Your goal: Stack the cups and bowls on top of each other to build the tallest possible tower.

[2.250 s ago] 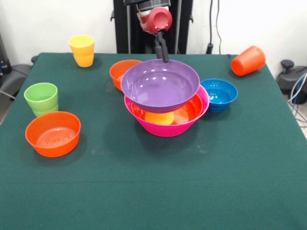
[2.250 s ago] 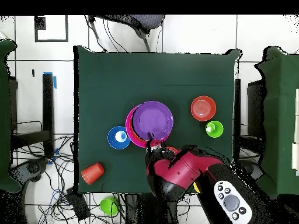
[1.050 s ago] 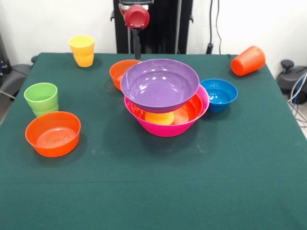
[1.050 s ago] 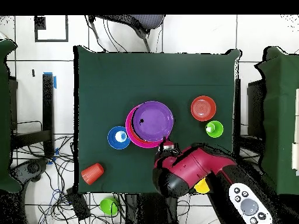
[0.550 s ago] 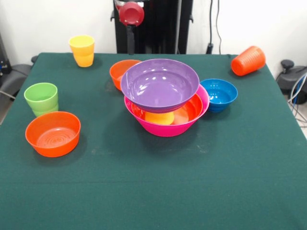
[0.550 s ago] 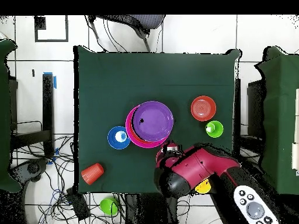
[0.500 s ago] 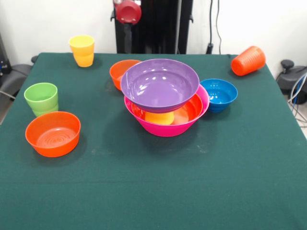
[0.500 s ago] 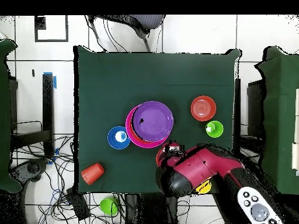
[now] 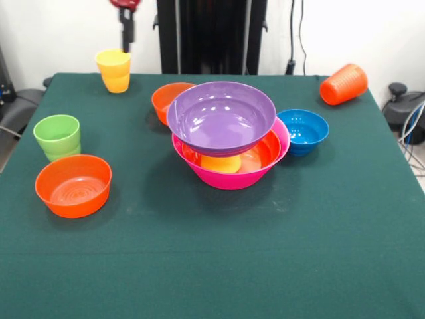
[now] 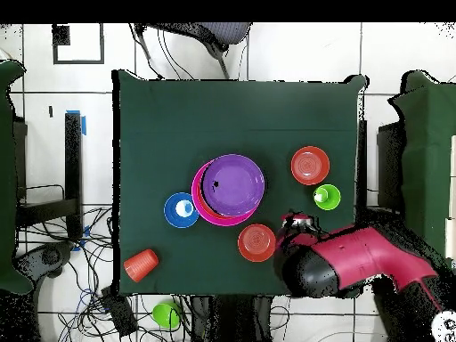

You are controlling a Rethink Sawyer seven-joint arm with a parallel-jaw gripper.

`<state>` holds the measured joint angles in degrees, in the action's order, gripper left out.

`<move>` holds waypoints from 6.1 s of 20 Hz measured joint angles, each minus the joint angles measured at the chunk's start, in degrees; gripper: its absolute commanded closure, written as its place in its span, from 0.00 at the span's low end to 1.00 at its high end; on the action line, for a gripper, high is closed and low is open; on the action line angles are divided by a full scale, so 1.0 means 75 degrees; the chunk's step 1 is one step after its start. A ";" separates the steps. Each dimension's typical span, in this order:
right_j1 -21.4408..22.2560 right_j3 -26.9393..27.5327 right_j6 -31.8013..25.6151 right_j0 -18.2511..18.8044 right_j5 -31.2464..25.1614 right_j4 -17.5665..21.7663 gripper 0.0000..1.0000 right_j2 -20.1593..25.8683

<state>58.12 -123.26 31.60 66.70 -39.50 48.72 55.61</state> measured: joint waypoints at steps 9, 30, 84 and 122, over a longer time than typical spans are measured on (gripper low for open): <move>-0.1231 0.1812 -0.2112 -0.0056 -0.1341 0.0013 0.00 0.0042; -0.3651 0.4183 -0.2369 -0.0967 -0.1544 -0.0395 0.00 0.0011; -0.4284 0.4952 -0.3495 -0.0793 -0.2188 -0.0252 0.00 -0.0224; -0.4286 0.4819 -0.3493 -0.1040 -0.1179 -0.0306 0.00 -0.1011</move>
<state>25.97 -87.12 5.40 58.90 -48.34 46.42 48.03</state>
